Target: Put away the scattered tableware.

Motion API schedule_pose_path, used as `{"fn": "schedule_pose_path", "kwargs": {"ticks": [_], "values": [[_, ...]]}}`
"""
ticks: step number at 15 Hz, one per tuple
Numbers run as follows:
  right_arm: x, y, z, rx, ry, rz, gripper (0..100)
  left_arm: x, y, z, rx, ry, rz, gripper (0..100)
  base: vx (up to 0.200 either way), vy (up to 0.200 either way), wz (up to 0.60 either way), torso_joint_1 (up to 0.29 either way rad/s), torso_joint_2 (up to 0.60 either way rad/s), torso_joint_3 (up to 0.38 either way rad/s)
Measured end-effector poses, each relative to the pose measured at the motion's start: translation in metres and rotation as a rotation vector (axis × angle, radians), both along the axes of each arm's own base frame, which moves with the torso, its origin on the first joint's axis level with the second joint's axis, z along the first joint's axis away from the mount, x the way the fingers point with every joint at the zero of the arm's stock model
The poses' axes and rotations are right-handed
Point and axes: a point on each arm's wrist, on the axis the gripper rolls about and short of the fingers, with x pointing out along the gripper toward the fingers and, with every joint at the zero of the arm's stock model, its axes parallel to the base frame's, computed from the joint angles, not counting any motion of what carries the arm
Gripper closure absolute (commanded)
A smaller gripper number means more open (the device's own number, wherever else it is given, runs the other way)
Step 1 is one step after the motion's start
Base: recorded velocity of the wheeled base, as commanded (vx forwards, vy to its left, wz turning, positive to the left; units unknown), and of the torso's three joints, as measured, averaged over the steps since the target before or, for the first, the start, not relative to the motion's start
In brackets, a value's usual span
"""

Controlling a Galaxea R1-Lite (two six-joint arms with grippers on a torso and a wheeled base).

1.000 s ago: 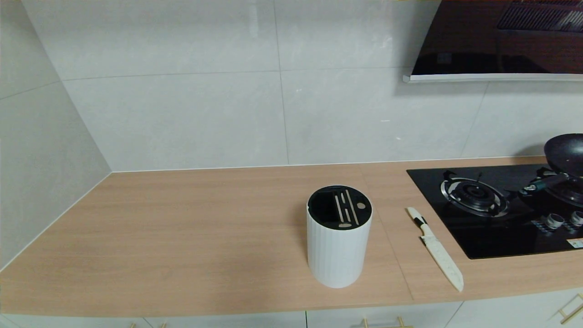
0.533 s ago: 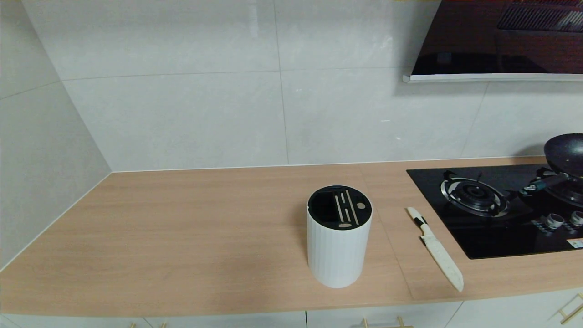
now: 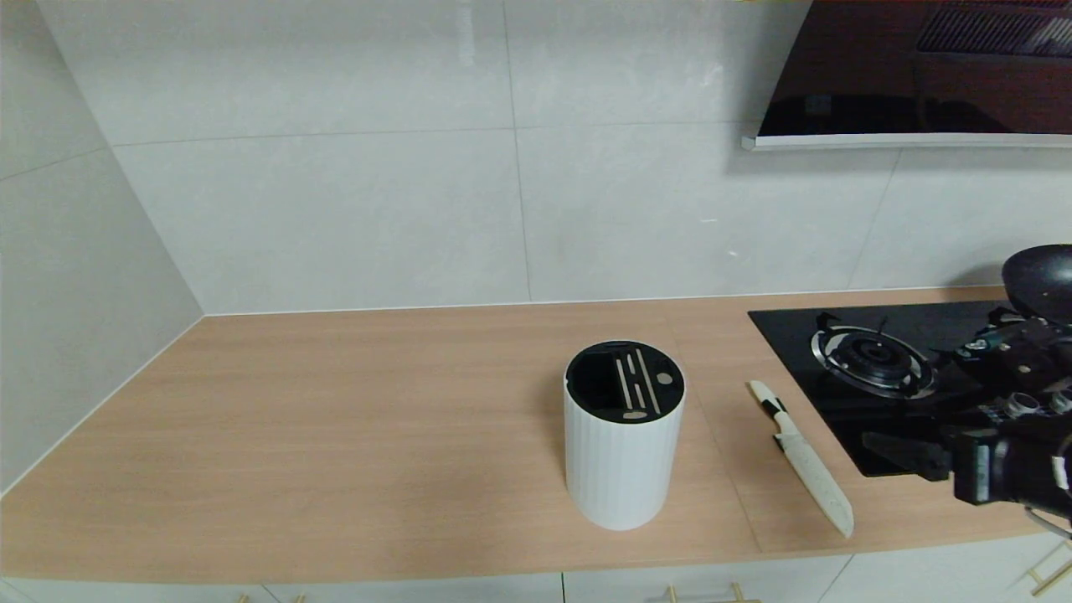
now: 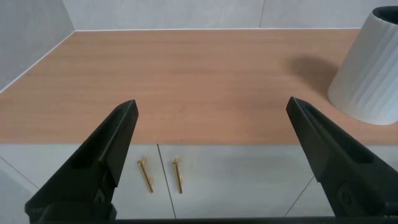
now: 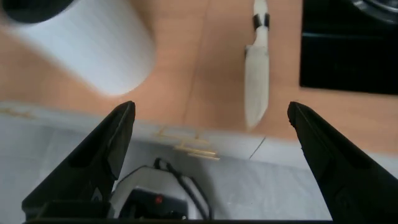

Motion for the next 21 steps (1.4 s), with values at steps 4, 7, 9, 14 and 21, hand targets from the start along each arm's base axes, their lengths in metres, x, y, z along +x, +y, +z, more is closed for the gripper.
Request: {"fn": "schedule_pose_path", "kwargs": {"ticks": [4,7,9,14,21], "values": [[0.066,0.003,-0.038,-0.070,-0.002,-0.062,0,0.000,0.000,0.000,0.000,0.000,0.001,0,0.000,0.000,0.00,0.000,0.00,0.000],[0.092,0.008,-0.075,-0.098,0.024,-0.079,0,0.000,0.000,0.000,0.000,0.000,0.001,0,0.000,0.000,0.00,0.000,0.00,0.000],[0.103,0.013,-0.096,-0.115,0.031,-0.082,0,0.000,0.000,0.000,0.000,0.000,0.000,0,0.000,0.000,0.00,0.000,0.00,0.000],[0.126,0.026,-0.141,-0.154,0.059,-0.087,0,0.000,0.000,0.000,0.000,0.000,0.000,0,0.000,0.000,0.00,0.000,0.00,0.000],[0.146,0.022,-0.164,-0.168,0.047,-0.136,0,0.000,0.000,0.000,0.000,0.000,0.000,0,0.000,0.000,0.00,0.000,0.00,0.000]]}}
